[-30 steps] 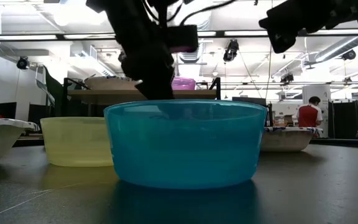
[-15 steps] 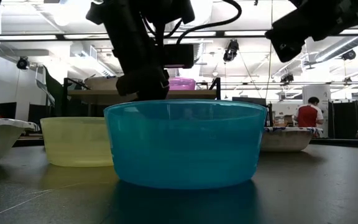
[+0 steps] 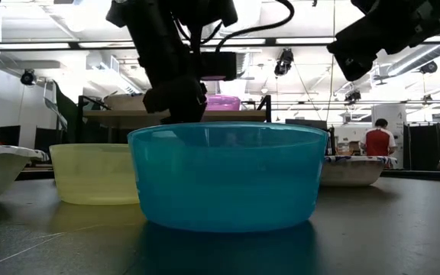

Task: Place and stack bowls onto a shelf
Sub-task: Stack the white patterned bowl on top of the white patterned bowl on the shelf

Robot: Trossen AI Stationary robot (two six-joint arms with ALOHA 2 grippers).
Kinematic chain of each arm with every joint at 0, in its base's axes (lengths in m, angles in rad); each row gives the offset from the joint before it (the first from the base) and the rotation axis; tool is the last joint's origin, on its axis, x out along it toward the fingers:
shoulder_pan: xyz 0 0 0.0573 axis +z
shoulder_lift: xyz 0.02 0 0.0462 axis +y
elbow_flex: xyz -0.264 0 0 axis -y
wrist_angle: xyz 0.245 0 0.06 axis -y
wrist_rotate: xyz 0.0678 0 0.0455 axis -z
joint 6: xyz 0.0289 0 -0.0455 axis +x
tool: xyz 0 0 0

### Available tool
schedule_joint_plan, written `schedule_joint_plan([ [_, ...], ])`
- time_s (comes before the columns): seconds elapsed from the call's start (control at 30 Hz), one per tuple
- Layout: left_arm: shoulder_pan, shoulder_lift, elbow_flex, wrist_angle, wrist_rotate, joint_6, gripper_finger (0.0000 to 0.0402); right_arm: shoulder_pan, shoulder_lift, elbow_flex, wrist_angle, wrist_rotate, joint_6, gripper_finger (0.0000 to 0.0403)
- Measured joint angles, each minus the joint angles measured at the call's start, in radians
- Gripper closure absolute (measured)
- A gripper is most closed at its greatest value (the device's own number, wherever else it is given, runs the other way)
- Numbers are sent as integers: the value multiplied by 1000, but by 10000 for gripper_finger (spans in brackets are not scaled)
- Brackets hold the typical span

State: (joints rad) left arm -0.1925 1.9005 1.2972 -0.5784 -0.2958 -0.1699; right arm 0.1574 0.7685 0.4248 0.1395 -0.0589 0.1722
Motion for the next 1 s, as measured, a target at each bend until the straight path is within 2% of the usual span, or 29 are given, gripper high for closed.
schedule_joint_plan([
  [0.17, -3, -44, 13, -50, 0, 0, 400, 0, 0, 0, 0, 2, 0, 319],
  [0.3, -22, -94, 86, -154, 1, 1, 401, 0, 0, 0, 0, 3, 0, 319],
  [0.47, -48, -138, 245, -362, 2, 4, 401, 0, 0, -1, 0, 4, -5, 319],
  [0.73, -63, -165, 573, -690, -10, 71, 401, 0, 0, -1, -1, 5, -7, 319],
  [1.0, -3, -166, 805, -958, -270, 147, 402, 0, 0, -1, -1, 5, -9, 319],
])
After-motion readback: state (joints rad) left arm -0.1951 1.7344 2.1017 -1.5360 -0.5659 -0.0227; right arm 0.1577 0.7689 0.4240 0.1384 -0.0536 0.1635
